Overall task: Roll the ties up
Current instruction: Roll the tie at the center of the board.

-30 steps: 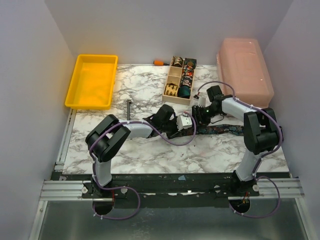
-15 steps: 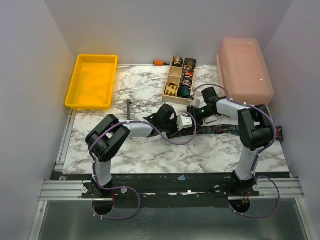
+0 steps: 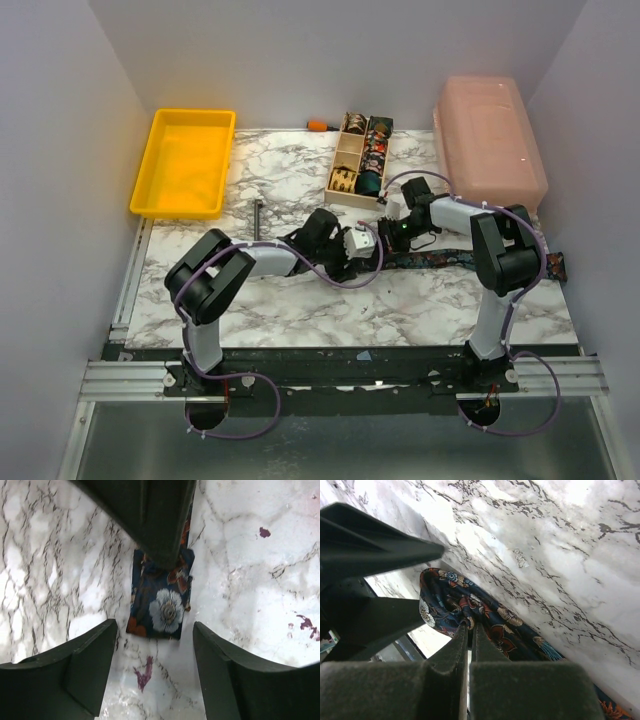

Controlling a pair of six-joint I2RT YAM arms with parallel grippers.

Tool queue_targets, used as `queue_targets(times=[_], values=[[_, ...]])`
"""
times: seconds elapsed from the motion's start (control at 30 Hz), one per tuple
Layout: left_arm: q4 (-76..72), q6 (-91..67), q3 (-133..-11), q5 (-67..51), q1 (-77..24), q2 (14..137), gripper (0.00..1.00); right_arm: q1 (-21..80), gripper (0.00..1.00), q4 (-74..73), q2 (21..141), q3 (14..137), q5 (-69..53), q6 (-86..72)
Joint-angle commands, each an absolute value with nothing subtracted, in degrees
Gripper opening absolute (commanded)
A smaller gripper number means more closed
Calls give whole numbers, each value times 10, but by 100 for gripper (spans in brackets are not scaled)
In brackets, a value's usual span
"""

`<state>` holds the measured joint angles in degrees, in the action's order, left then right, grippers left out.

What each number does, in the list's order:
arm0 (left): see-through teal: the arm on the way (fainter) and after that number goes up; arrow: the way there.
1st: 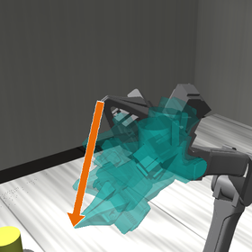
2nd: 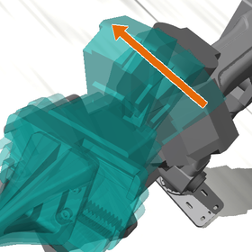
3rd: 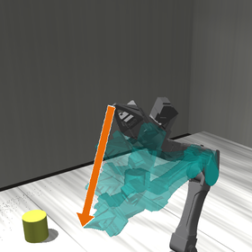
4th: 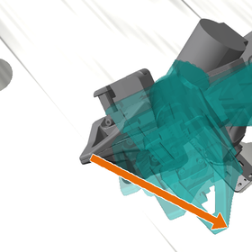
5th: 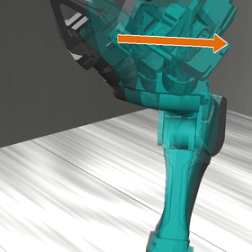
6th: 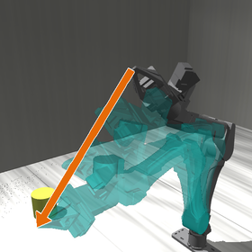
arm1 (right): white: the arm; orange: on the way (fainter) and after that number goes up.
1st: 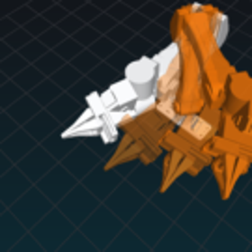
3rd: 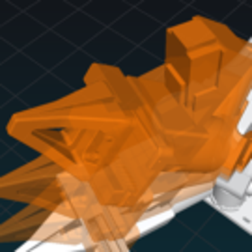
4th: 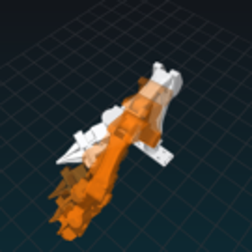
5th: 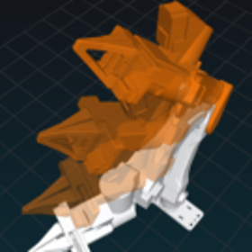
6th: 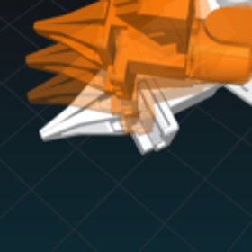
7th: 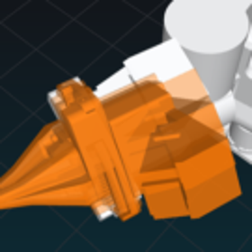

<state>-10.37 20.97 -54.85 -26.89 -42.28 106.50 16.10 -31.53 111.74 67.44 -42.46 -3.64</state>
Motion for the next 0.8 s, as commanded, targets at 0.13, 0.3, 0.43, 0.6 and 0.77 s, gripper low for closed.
queue_targets(times=[0.13,0.3,0.43,0.6,0.77], values=[[-175,208,-492,-337,-406,1044,72,156,0,-317,1142,667,-352,-13],[-176,205,-540,-347,-419,1087,77,156,0,-308,1140,658,-354,-15],[-167,207,-566,-325,-437,1116,75,156,0,-303,1135,659,-362,-16],[-83,220,-589,-296,-439,1136,48,156,0,-300,1124,658,-395,-15],[-46,257,-536,-275,-436,1091,22,156,0,-298,1100,658,-428,-39]])
